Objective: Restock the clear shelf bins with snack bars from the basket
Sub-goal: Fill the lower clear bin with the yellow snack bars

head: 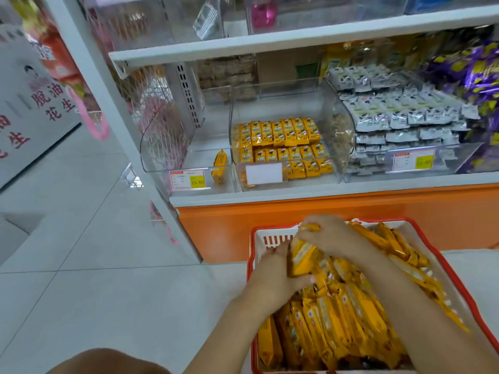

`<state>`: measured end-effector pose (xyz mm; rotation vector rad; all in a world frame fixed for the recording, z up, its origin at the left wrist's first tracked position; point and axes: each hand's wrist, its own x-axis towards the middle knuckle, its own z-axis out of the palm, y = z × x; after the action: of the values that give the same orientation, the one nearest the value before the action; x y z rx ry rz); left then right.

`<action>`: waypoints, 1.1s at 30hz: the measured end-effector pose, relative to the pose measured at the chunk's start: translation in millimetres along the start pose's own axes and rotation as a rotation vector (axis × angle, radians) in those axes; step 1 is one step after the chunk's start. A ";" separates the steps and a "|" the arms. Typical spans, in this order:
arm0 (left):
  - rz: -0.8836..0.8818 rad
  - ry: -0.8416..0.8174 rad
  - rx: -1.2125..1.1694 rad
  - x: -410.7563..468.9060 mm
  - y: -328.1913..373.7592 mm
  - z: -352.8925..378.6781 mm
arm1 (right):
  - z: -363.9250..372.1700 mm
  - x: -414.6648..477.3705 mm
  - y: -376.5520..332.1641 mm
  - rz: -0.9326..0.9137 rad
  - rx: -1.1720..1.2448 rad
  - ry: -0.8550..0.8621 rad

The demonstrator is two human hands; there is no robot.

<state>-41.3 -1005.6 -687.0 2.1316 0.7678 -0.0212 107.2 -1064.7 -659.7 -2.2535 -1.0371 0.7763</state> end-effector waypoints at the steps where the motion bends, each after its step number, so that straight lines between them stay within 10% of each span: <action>1: 0.052 0.111 0.002 2.9 5.6 -4.9 | -11.8 -0.6 -5.9 -0.001 0.076 -0.001; 5: 0.156 0.173 -0.146 10.1 29.7 -34.4 | -52.1 -14.9 -32.2 -0.027 0.403 -0.026; 9: 0.053 -0.094 -0.885 8.8 50.0 -70.7 | -79.9 -32.7 -53.1 -0.184 0.683 -0.043; 16: 0.107 -0.393 -1.441 17.8 53.7 -95.5 | -84.0 -26.5 -70.8 -0.350 0.567 0.209; 28: 0.168 0.027 -0.786 43.9 84.1 -121.4 | -78.1 13.7 -99.7 -0.265 0.316 0.383; 33: 0.161 0.596 -0.245 61.4 76.1 -150.3 | -105.8 51.2 -101.1 -0.145 0.233 0.309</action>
<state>11.9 -899.0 -553.0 1.9629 0.8742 0.7826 158.1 -991.1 -533.0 -1.9957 -0.8994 0.4440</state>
